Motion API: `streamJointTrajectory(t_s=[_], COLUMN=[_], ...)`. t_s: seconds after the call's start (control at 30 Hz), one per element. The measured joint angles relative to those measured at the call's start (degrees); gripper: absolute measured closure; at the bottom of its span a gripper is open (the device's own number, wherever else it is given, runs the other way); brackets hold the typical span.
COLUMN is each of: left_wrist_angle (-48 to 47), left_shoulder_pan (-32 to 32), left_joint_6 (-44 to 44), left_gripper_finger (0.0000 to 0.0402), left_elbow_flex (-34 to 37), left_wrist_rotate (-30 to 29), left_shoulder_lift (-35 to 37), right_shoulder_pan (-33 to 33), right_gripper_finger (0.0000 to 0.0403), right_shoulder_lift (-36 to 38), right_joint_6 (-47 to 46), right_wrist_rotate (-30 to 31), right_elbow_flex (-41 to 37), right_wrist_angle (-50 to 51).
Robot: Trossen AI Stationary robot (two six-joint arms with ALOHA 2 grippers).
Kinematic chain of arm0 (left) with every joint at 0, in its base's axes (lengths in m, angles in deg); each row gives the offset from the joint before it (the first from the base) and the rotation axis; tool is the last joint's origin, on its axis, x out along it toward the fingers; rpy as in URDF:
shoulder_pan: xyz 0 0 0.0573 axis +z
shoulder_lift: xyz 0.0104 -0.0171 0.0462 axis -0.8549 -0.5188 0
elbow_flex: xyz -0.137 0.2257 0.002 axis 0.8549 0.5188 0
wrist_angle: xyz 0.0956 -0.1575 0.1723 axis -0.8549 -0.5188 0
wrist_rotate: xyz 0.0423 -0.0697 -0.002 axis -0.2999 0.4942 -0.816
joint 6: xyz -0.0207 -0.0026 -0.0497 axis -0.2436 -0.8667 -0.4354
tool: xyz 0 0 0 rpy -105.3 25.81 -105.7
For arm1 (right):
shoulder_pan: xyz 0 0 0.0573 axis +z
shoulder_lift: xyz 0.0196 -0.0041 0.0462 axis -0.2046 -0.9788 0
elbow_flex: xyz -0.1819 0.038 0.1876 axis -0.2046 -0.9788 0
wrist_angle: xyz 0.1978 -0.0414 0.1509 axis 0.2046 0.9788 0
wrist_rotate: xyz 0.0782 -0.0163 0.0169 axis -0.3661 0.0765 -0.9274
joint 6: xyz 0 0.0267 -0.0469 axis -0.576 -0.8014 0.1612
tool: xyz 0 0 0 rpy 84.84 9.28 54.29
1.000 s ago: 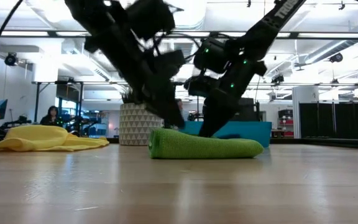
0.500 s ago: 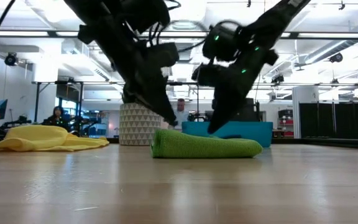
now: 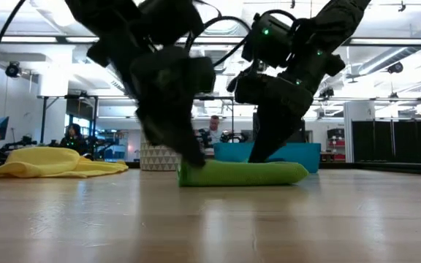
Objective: Fold microfiber towels
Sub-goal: Fold the green microfiber towel on top of the light blue microfiber towel into the dark blue bin
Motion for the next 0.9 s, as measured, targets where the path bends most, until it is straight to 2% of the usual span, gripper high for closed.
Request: streamJointTrajectory(t_s=[0.13, 0.27, 0.4, 0.6, 0.73, 0.8, 0.9], left_wrist_angle=[-1.22, -0.79, -0.71, -0.22, -1.29, -1.44, -3.0], left_shoulder_pan=[-0.47, -0.52, -0.58, -0.44, -0.39, -0.3, -0.37], left_joint_6=[-1.91, -2.11, -2.09, -2.09, -2.15, -2.51, -3.46], left_gripper_finger=[0.0401, 0.0402, 0.0402, 0.0402, 0.0402, 0.0402, 0.0401], left_elbow_flex=[0.04, 0.04, -0.05, -0.05, 0.32, 0.26, 0.53], left_wrist_rotate=[0.54, 0.22, -4.12, -9.85, -7.81, -5.33, -5.54], left_shoulder_lift=[-0.87, 2.14, 5.14, 3.24, -1.71, -2.14, -1.49], right_shoulder_pan=[0.13, 0.04, 0.4, 1.7, 1.7, 1.6, 1.28], right_gripper_finger=[0.0369, 0.0369, 0.0369, 0.0369, 0.0369, 0.0369, 0.0369], right_shoulder_lift=[-1.14, -0.66, 0.34, -0.2, -0.51, -0.51, -0.51], right_joint_6=[-0.12, -1.82, -3.25, -3.98, -3.97, -3.94, -3.47], right_wrist_rotate=[-0.12, -0.09, -0.13, -0.09, 0.13, 1.4, 1.48], right_elbow_flex=[0.0, 0.15, 0.22, 0.2, 0.11, 0.11, 0.26], right_wrist_angle=[0.31, 0.25, -0.36, -0.17, -0.01, -0.09, -0.06])
